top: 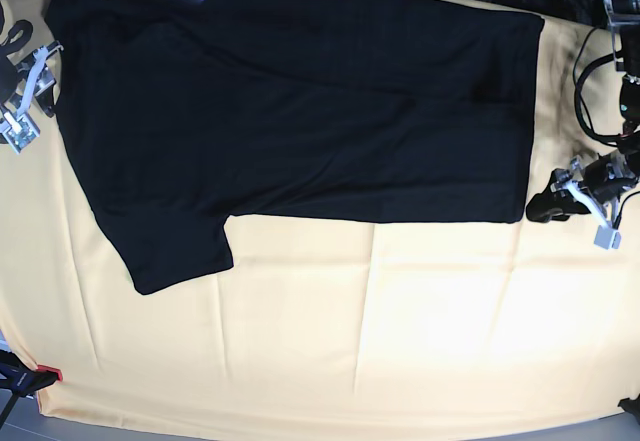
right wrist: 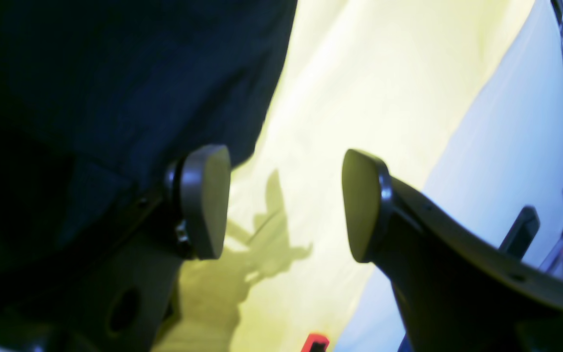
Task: Fold the T-shirt properly
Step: 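Grasp the shirt's opposite long edge with both grippers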
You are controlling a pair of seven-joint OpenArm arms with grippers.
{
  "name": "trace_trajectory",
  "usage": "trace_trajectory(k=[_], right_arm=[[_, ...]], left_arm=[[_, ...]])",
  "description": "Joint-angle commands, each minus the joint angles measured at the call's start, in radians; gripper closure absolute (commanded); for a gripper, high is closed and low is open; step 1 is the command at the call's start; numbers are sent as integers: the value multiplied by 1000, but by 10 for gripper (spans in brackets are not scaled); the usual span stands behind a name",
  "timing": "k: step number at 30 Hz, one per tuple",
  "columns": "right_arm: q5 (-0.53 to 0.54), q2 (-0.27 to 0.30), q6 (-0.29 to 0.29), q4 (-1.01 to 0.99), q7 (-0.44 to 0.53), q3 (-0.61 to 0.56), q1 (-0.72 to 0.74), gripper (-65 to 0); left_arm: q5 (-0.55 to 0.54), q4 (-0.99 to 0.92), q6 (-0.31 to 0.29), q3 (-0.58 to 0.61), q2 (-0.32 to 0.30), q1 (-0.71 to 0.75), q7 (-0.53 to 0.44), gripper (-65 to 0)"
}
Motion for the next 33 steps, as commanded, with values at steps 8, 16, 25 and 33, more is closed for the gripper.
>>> trace_trajectory(k=[8, 16, 25, 33], right_arm=[[2, 17, -9, 9, 15, 11, 20, -383], [-2, -18, -33, -5, 156, 11, 47, -383], [251, -167, 139, -478, 190, 10, 452, -384], [556, -197, 213, -1080, -73, -19, 852, -384]], left_arm=[[-45, -10, -51, 16, 95, -8, 89, -360], [-59, -10, -30, 62, 116, -53, 69, -12], [2, -10, 39, 60, 116, -125, 59, 0], [2, -10, 39, 60, 119, -126, 60, 0]])
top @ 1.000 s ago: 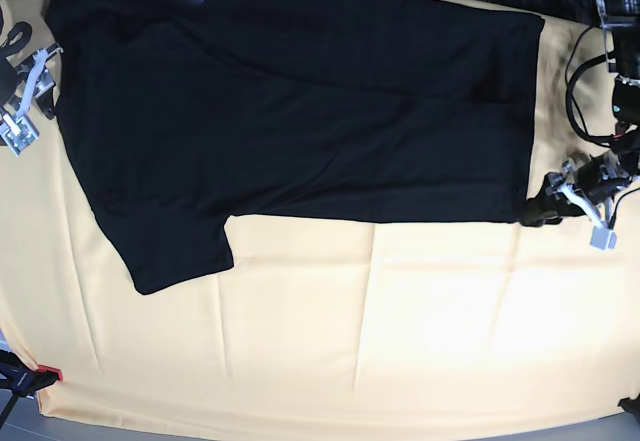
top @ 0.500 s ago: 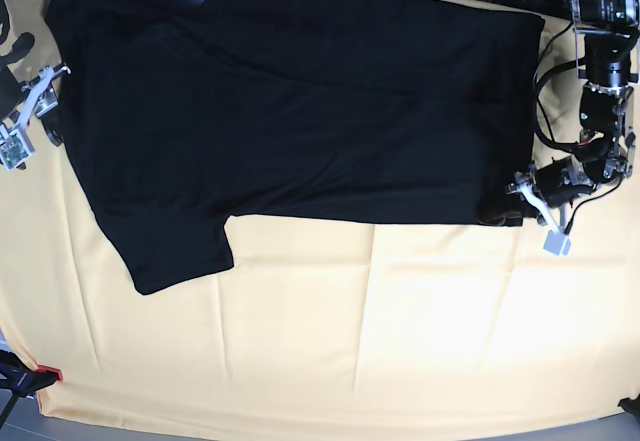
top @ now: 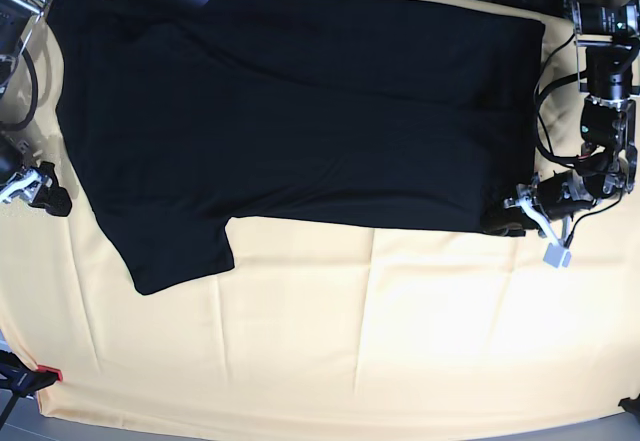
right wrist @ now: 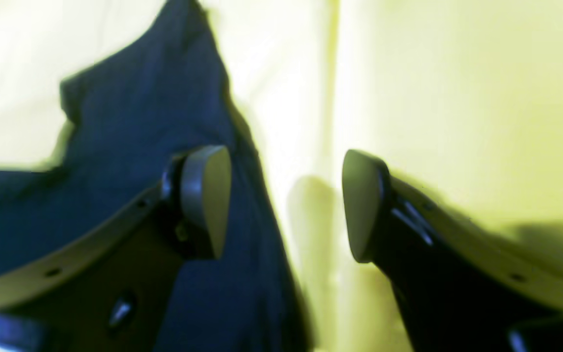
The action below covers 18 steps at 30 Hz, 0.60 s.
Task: Fold the T-shirt properly
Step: 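Grasp the shirt's opposite long edge with both grippers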
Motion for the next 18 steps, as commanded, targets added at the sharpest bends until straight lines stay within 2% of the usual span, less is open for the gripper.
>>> trace_trajectory(k=[1, 5, 10, 12, 14, 17, 18], right_arm=[[42, 25, 7, -38, 2, -12, 52, -384], [67, 21, 7, -195, -19, -120, 154, -384], [55, -13, 7, -214, -15, -269, 204, -383], [26, -25, 7, -214, 1, -305, 216, -360], [-17, -28, 7, -214, 47, -321, 226, -272], [-89, -26, 7, -213, 127, -317, 244, -53], [-118, -25, 7, -214, 151, -317, 252, 0]], left_arm=[[3, 11, 5, -6, -19, -24, -11, 0], [3, 11, 5, -6, -19, -21, -11, 0], [3, 11, 5, -6, -19, -21, -11, 0], [3, 11, 5, -6, -19, -21, -11, 0], [3, 11, 4, -6, -20, -22, -12, 0], [4, 11, 4, -6, -22, -22, -33, 0], [4, 11, 1, -6, -22, -22, -47, 0]])
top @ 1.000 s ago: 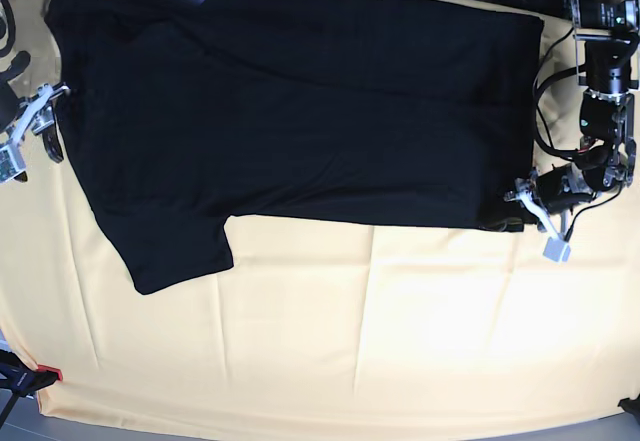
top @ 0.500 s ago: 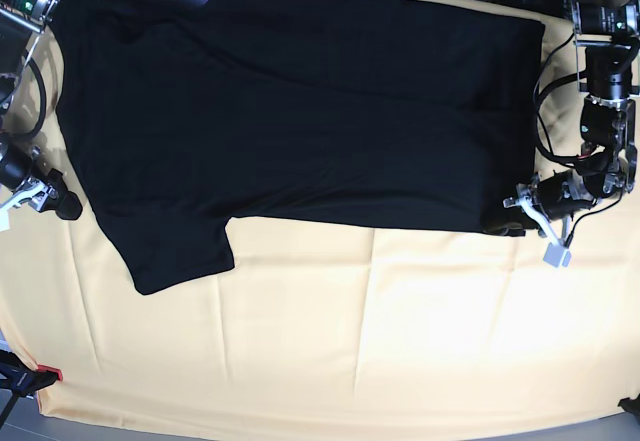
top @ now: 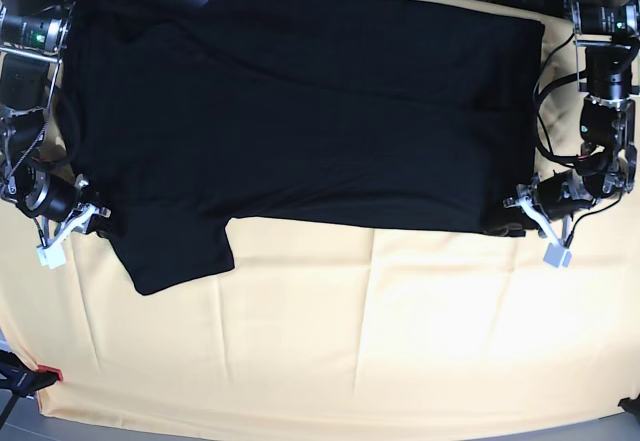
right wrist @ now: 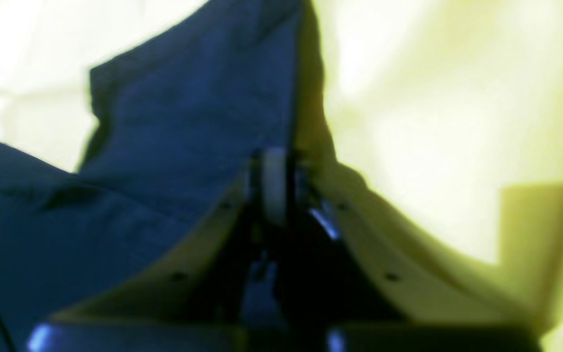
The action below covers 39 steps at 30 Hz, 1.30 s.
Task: Fold the T-shirt properly
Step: 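Grasp the shirt's opposite long edge with both grippers, then fold the grasped edge over onto the shirt body with both grippers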
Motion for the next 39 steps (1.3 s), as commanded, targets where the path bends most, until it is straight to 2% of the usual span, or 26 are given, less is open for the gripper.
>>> trace_trajectory(k=[1, 3, 11, 15, 16, 18, 20, 25, 30, 32, 39], right_arm=[[-25, 24, -2, 12, 29, 6, 42, 0], [-64, 24, -2, 12, 64, 5, 61, 0], [-196, 19, -2, 12, 184, -37, 158, 0], [-190, 19, -2, 12, 180, -100, 211, 0], [-191, 19, -2, 14, 167, -117, 225, 0], [-187, 21, -2, 37, 126, -145, 232, 0], [-183, 23, -2, 79, 80, -155, 220, 0], [-64, 77, -2, 237, 11, -153, 120, 0], [-51, 134, -2, 404, -24, -153, -27, 0], [-51, 157, -2, 455, -23, -152, -74, 0], [-51, 257, -2, 564, -34, -152, -161, 0]], left_arm=[[-4, 10, -10, -6, -22, -26, -40, 0], [-2, 10, -38, -6, -19, -32, -65, 0], [166, 10, -37, -6, 20, -143, -222, 0], [188, 10, -38, -6, 57, -211, -211, 0], [186, 10, -42, -6, 64, -223, -190, 0], [169, 10, -87, -6, 69, -231, -142, 0], [111, 10, -122, -6, 62, -230, -79, 0], [-174, 10, -122, -6, -4, -214, 151, 0], [-422, 11, -122, -6, -74, -214, 383, 0], [-422, 11, -122, -6, -94, -214, 451, 0], [-422, 21, -122, -6, -138, -204, 526, 0]])
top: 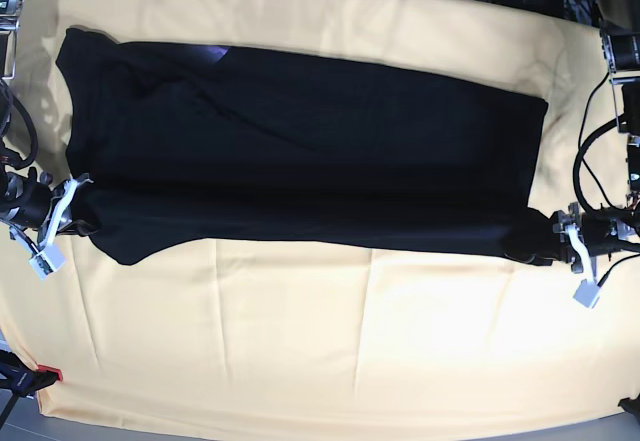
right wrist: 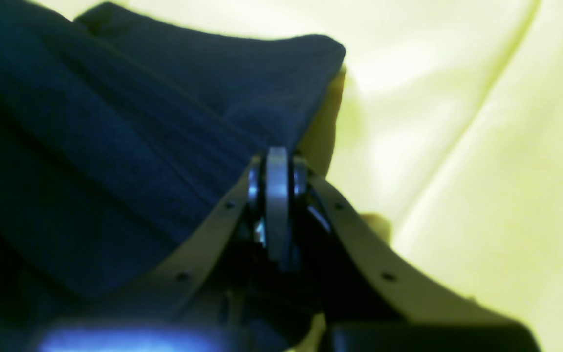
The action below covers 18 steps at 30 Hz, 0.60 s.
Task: Fold the T-shirt properly
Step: 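Fold the grasped edge over onto the shirt body with both grippers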
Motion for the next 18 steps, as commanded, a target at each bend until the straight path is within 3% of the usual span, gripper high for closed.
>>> trace_trajectory(k=[1, 6, 11, 18], right_arm=[[3, 32, -2, 16, 2, 11, 15, 0], [3, 38, -2, 16, -60, 11, 14, 0], [-2, 38, -2, 16, -59, 11, 10, 0], [-8, 36, -2, 15, -60, 11, 10, 0]], left_arm=[[-20, 14, -8, -8, -29, -13, 11, 0], [-20, 43, -8, -8, -25, 50, 42, 0], [-20, 175, 68, -8, -47, 141, 42, 0], [-20, 373, 53, -8, -111, 277, 42, 0]])
